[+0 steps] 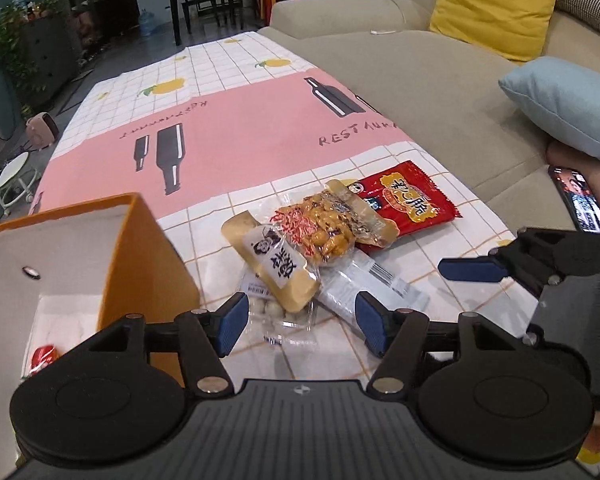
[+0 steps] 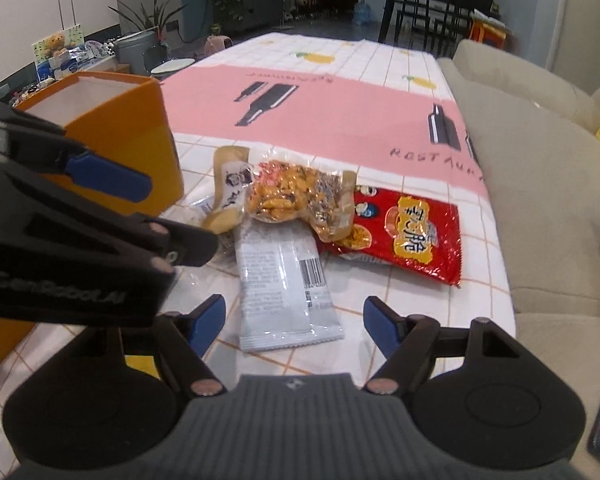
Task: Organize snacks
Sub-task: 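Move both grippers back over the remaining snacks on the table, then grasp the yellow peanut pack with the left gripper while the right grasps the white pouch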
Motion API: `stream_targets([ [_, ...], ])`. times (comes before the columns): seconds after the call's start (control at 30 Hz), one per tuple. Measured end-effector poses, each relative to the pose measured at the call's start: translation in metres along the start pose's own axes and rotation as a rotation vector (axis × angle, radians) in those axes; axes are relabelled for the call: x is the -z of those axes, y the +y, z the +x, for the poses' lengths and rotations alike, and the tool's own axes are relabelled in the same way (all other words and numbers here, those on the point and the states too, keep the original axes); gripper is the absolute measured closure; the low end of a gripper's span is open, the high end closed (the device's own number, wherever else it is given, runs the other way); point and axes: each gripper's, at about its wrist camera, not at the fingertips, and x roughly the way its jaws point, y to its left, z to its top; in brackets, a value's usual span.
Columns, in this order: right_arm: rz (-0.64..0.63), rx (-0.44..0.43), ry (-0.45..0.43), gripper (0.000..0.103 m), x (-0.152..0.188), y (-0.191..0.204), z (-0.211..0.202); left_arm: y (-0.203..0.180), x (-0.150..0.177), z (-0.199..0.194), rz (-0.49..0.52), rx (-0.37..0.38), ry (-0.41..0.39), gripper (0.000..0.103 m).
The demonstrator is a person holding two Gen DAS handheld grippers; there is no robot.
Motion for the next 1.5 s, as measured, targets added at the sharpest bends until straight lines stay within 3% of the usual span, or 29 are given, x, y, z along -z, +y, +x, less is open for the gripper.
stream_targets([
  [0.23, 0.008, -0.027, 0.008, 0.03, -0.004, 0.002, 0.011, 0.001, -0.008, 0.025, 0.032, -0.02, 0.006, 0.032],
  [0.33, 0.016, -0.038, 0.019, 0.038, -0.004, 0.001, 0.015, 0.002, -0.009, 0.032, 0.036, -0.019, 0.008, 0.045],
  [0.43, 0.032, -0.048, 0.039, 0.05, -0.002, -0.001, 0.016, 0.003, -0.009, 0.037, 0.026, -0.003, 0.023, 0.069],
  [0.53, 0.028, -0.044, 0.035, 0.064, -0.001, -0.002, 0.015, 0.002, -0.007, 0.037, 0.033, -0.013, 0.012, 0.079],
  [0.73, 0.023, -0.023, 0.044, 0.069, 0.0, -0.003, 0.012, -0.002, -0.005, 0.029, 0.04, -0.026, -0.002, 0.09],
  [1.2, 0.005, 0.031, 0.186, 0.07, 0.023, 0.002, -0.021, -0.012, 0.033, -0.019, -0.006, -0.019, 0.087, 0.094],
  [1.5, 0.032, 0.03, 0.265, 0.07, 0.043, 0.011, -0.045, -0.015, 0.074, -0.046, -0.07, 0.01, 0.222, 0.096],
])
